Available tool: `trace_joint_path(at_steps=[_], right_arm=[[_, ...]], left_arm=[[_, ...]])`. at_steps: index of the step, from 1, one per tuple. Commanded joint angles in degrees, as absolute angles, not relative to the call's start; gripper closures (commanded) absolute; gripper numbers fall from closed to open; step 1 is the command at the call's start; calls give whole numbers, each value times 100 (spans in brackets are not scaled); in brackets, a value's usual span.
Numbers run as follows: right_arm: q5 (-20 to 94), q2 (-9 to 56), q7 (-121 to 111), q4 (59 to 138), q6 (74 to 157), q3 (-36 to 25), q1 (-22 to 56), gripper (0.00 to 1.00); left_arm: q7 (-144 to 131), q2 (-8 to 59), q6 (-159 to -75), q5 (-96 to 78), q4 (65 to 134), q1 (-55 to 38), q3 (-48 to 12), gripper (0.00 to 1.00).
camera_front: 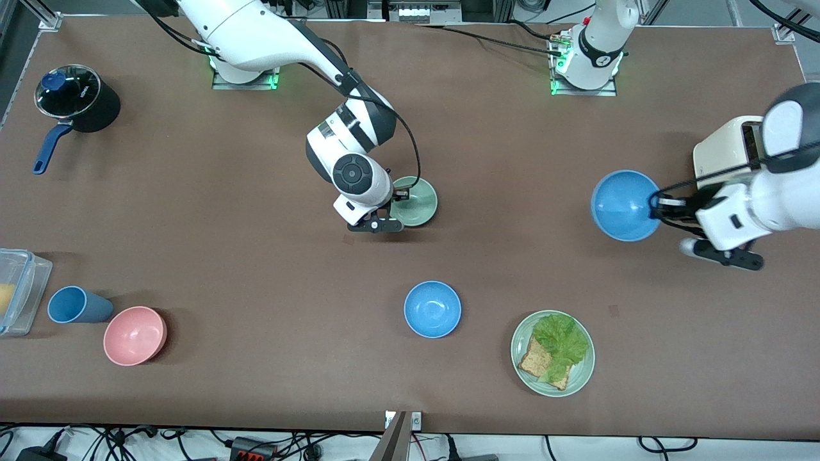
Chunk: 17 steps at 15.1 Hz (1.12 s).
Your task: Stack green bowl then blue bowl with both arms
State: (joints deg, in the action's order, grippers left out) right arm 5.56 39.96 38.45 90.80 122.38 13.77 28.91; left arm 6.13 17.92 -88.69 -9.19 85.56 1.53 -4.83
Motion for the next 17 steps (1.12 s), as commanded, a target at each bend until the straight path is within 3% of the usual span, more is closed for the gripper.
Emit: trace_joint_path(at_steps=[1,4,7,11,15,17], right_arm=[[545,3650,4034,8790,11815,1327,2866,0],[510,3174,3938,8316,11041,994,2612,0],[510,2761,3719,8139,10776,984,1919,0],[510,2426,2805,8130,10521,976,1057,0],[492,2084,2707,8139,10354,923,589,0],[440,1978,2637,8139,10310,608,615,0]], left_arm=[[-602,1547,-8868,-809,8763,176,-1210,99],[-1484,1556,-9603,-817,9208,176,-1870,99],[-2336,1547,-10413,-817,9710,167,-2363,99],[-2836,1556,-11335,-791,10387,106,-2723,99],[-4032,1906,-11925,-196,10441,-614,-2856,99],[-4384,2161,-12233,-114,10433,-974,-2848,99]])
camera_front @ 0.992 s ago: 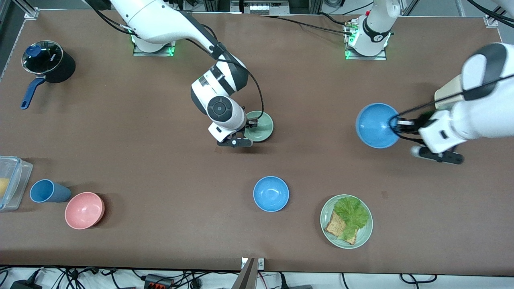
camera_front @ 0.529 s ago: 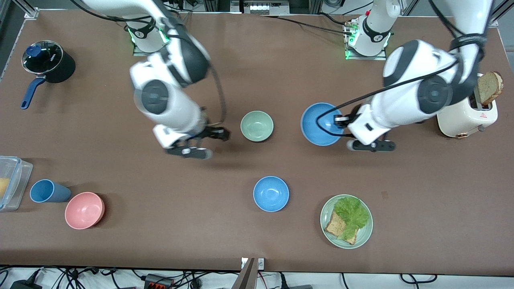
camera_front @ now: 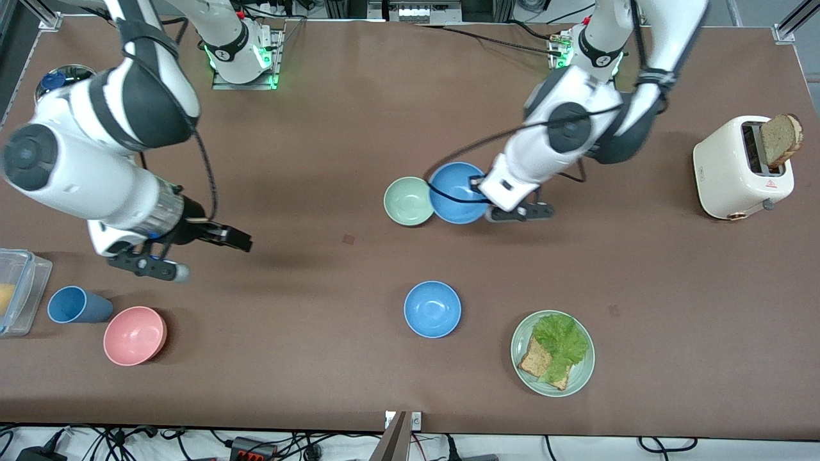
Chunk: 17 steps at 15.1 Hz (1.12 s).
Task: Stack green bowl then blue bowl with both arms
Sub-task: 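Lower the blue bowl into the green bowl with the left gripper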
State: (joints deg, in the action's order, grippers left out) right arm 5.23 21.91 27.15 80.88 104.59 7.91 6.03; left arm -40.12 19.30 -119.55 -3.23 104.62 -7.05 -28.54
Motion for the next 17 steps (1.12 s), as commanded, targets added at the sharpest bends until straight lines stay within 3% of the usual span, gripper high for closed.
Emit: trace_joint_path(at_steps=[1,5,8,15,16,17], right_arm=[[422,1925,2350,8139,10170,459,580,0],[413,1592,732,8130,9694,-149,335,0],[369,1407,108,8130,9624,-158,-131,0],[44,1046,-238,8200,9308,-352,-123,0],[35,968,-229,8252,9308,-343,-123,0],[35,932,-229,8340,9316,-343,-123,0]], left_arm=[[-4525,2267,-12374,-97,10441,-1036,-2848,99],[-5008,2548,-12672,404,10415,-1362,-2848,98],[-5097,2751,-12841,641,10283,-1450,-2848,98],[-5449,3076,-13210,1081,10274,-1714,-2795,97],[-5449,3085,-13210,1125,10274,-1714,-2795,94],[-5449,3102,-13210,1134,10266,-1714,-2804,83]])
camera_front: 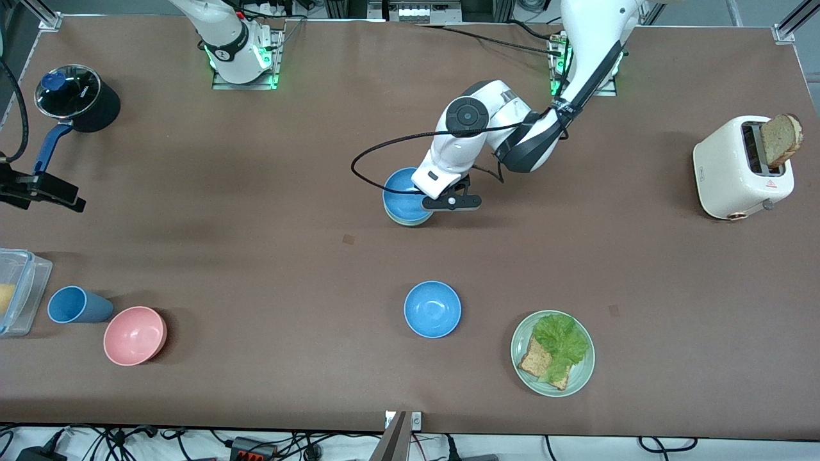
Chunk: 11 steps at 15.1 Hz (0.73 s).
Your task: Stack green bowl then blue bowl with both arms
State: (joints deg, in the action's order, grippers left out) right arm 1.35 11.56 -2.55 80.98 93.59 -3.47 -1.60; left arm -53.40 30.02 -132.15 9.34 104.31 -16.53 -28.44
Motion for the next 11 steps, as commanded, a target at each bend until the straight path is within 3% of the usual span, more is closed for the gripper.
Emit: trace_joint_path(at_steps=[1,3,4,7,11], right_arm=[[35,827,-229,8489,9334,-351,-123,0],[26,599,-229,8927,9535,-352,-132,0],[-8,450,-237,9182,9684,-352,-132,0],[-141,80,-237,9755,9957,-343,-114,0],[-141,18,-316,9809,9984,-334,-114,0]], left_arm=[[-5475,3137,-13201,1082,10257,-1696,-2804,71],[-5738,3085,-13131,1081,10144,-1635,-2821,50],[-5739,3076,-12974,1081,10038,-1609,-2830,46],[-5687,3059,-12307,1098,9643,-1469,-2839,43],[-4777,2919,-11787,1099,9194,-1074,-2856,39]])
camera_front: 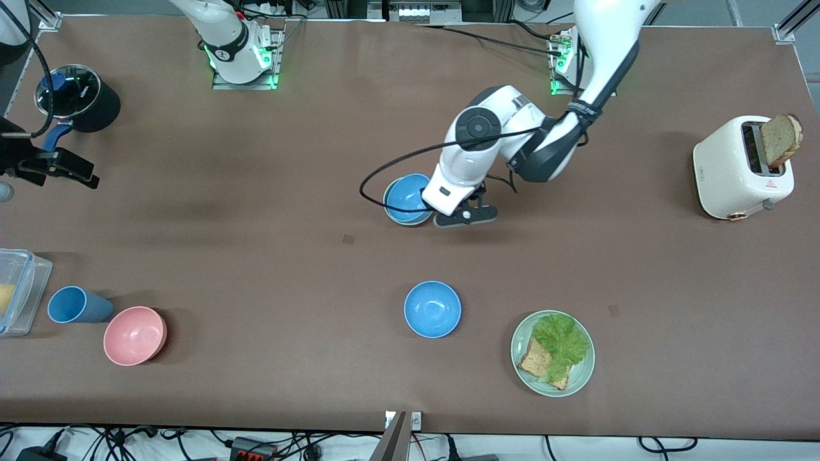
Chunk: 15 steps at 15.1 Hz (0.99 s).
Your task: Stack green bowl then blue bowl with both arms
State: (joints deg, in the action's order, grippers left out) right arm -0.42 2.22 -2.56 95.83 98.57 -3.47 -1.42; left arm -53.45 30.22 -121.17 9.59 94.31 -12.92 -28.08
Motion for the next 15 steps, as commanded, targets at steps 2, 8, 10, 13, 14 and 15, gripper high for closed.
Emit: trace_joint_path(at_steps=[2,8,10,13,14,15], right_arm=[[-141,9,-308,9791,9923,-308,-114,0],[-70,0,-202,9747,9844,-299,-97,0],[-62,-26,-202,9738,9765,-299,-114,0],[-62,-44,-202,9738,9712,-299,-114,0],[-62,-44,-211,9738,9695,-308,-114,0],[-62,-44,-211,9738,9694,-308,-114,0]], left_arm=[[-3916,2865,-11524,1090,9106,-644,-2865,25],[-2041,2698,-10953,1107,9114,359,-2848,0],[-1654,2716,-10925,1177,9114,553,-2778,0],[-1013,2751,-10925,1476,9123,1070,-2742,0],[-706,2760,-10934,1468,9106,1220,-2742,0],[-442,2760,-11003,1416,9114,1274,-2725,0]])
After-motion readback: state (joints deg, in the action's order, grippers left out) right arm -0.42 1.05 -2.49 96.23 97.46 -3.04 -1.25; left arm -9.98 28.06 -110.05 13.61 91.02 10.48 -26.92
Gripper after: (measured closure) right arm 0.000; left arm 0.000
